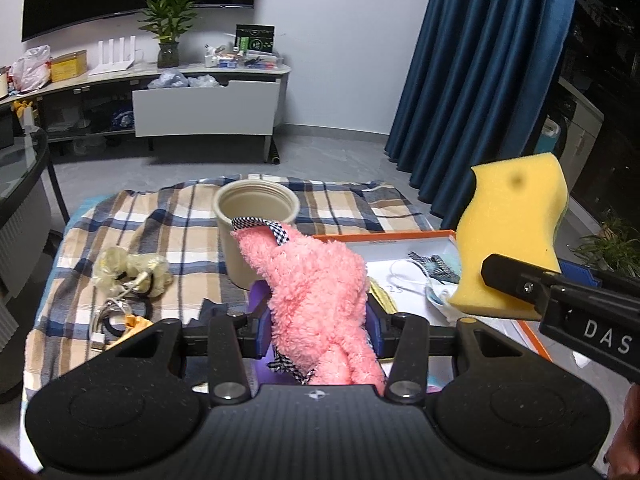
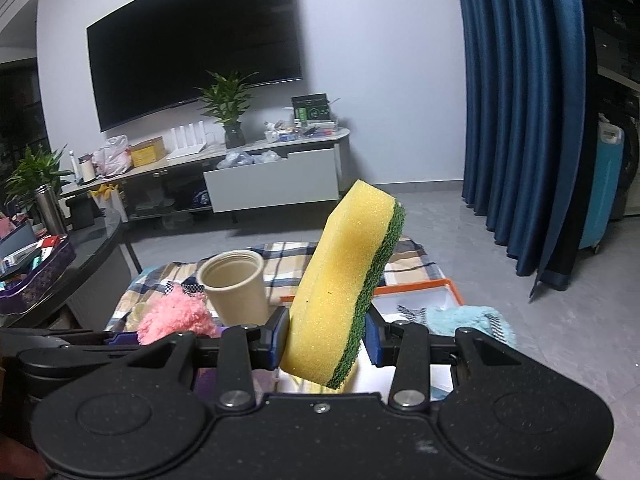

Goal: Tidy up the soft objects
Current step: 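Carry the pink plush and yellow sponge with both grippers over the white box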

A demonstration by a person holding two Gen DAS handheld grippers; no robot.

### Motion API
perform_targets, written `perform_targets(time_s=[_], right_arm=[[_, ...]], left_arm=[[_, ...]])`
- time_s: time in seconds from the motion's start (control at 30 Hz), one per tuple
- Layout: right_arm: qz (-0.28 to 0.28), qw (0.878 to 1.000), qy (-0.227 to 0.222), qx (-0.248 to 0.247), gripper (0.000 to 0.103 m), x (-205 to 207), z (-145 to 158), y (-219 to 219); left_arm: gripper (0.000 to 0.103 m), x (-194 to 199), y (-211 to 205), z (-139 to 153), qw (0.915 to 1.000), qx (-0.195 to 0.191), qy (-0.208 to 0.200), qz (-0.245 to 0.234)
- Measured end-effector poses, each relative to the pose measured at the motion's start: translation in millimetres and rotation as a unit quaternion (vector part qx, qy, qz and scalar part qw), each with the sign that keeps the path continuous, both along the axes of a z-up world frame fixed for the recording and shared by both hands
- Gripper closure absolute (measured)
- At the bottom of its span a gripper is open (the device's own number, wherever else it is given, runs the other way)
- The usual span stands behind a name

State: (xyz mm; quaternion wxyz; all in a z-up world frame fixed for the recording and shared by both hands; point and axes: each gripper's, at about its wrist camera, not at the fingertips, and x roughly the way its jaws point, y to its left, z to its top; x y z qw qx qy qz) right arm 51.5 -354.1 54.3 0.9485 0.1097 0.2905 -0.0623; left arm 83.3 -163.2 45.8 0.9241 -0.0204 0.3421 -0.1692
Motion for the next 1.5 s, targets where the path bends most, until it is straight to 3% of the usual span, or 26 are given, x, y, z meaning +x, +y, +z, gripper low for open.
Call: perform_targets(time_s=[0.9,1.5], right_arm=[[-0.049,0.999,0.020,0.005,0.055,-16.6,-15.1,-33.7],[-0.040,0.998,0.038,-0.005,0.054,-2.2,-31.5,-44.5]], left_arm=[[0.057,-3.8,-42.3,-14.2,0.9981,0.008,0.013,-0.060],[0.057,2.8,-62.7,-27.4,0.9960,0.019,0.024,-0.084]])
